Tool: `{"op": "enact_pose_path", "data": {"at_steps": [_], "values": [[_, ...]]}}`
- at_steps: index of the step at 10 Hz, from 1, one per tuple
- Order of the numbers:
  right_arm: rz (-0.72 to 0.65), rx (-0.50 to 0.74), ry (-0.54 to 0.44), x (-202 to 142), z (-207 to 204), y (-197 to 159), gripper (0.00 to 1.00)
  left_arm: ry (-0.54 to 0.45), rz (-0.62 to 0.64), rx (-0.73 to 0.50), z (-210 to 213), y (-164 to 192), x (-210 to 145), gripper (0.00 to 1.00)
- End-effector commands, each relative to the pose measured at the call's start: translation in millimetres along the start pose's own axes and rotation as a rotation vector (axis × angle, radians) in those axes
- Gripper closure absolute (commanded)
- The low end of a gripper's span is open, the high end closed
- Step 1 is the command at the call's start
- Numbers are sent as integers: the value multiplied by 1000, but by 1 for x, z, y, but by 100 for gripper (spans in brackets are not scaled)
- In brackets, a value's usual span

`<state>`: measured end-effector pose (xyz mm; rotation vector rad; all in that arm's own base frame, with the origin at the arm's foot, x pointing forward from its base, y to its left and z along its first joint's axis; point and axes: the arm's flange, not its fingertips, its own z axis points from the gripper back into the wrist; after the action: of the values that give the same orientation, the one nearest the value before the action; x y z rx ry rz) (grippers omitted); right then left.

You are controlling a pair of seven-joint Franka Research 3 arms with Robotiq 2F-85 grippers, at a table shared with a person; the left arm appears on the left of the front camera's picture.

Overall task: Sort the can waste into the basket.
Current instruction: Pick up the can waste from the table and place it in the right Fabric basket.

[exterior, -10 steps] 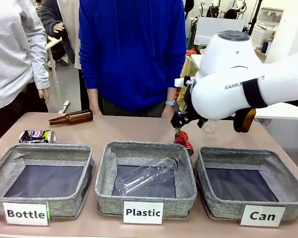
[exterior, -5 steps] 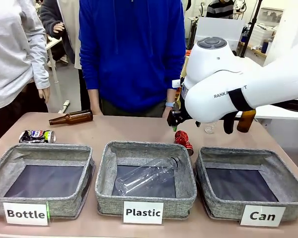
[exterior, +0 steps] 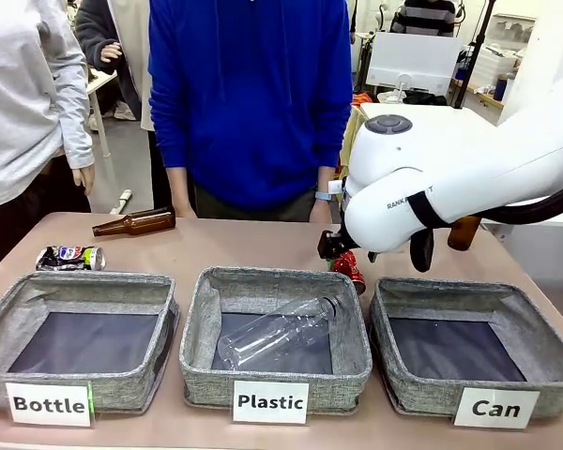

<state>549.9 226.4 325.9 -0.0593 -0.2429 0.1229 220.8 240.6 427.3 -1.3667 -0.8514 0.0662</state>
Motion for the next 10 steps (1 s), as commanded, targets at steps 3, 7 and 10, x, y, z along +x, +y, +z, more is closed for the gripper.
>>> {"op": "enact_pose_path", "data": {"at_steps": [3, 7, 10], "values": [[-48, -40, -18, 11, -24, 9, 0, -6, -29, -16, 1, -1, 0, 0], [-56, -35, -13, 11, -26, 10, 100, -6, -29, -16, 1, -1, 0, 0], [-54, -17, -25, 10, -20, 12, 95, -6, -29, -16, 1, -1, 0, 0]]}}
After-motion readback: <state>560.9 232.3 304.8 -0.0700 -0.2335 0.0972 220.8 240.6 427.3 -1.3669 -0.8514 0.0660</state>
